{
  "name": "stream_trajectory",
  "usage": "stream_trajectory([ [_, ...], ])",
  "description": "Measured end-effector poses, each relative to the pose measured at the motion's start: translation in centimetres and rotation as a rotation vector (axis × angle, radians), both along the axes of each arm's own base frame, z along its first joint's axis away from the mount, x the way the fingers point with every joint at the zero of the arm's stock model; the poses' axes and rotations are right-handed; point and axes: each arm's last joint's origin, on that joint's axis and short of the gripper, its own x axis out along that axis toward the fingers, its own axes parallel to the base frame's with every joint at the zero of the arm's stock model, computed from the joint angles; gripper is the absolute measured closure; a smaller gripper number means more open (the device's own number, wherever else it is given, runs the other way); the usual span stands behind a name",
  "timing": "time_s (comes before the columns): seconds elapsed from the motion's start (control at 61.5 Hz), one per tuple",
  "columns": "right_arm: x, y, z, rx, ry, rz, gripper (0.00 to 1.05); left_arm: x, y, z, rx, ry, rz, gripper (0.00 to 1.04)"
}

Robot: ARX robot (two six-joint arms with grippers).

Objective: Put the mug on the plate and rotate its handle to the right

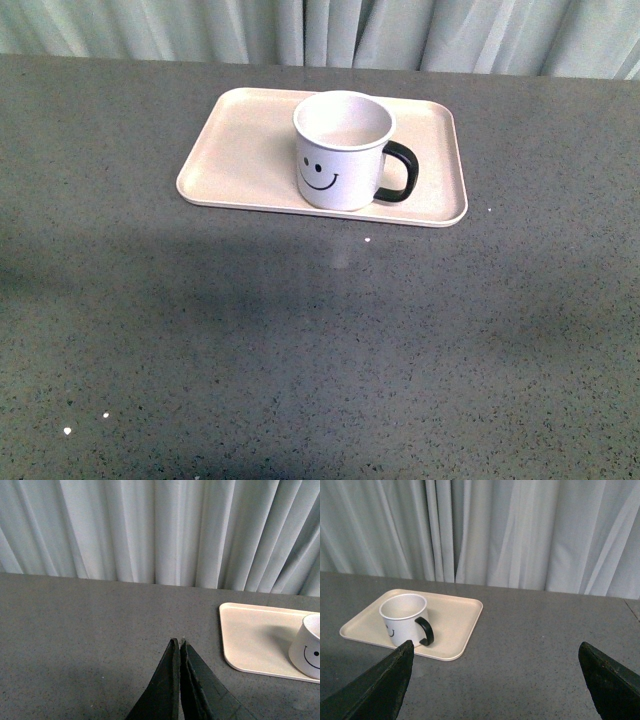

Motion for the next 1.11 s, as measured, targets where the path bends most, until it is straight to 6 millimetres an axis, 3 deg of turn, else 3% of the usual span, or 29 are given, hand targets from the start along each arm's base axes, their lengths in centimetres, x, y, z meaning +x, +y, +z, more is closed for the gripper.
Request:
stream_trajectory([
  [1.106, 0.0, 0.0, 0.0, 0.0, 0.0, 0.0, 0.09, -3.6, 0.0, 0.0, 0.0, -0.001, 0.0, 1.03],
])
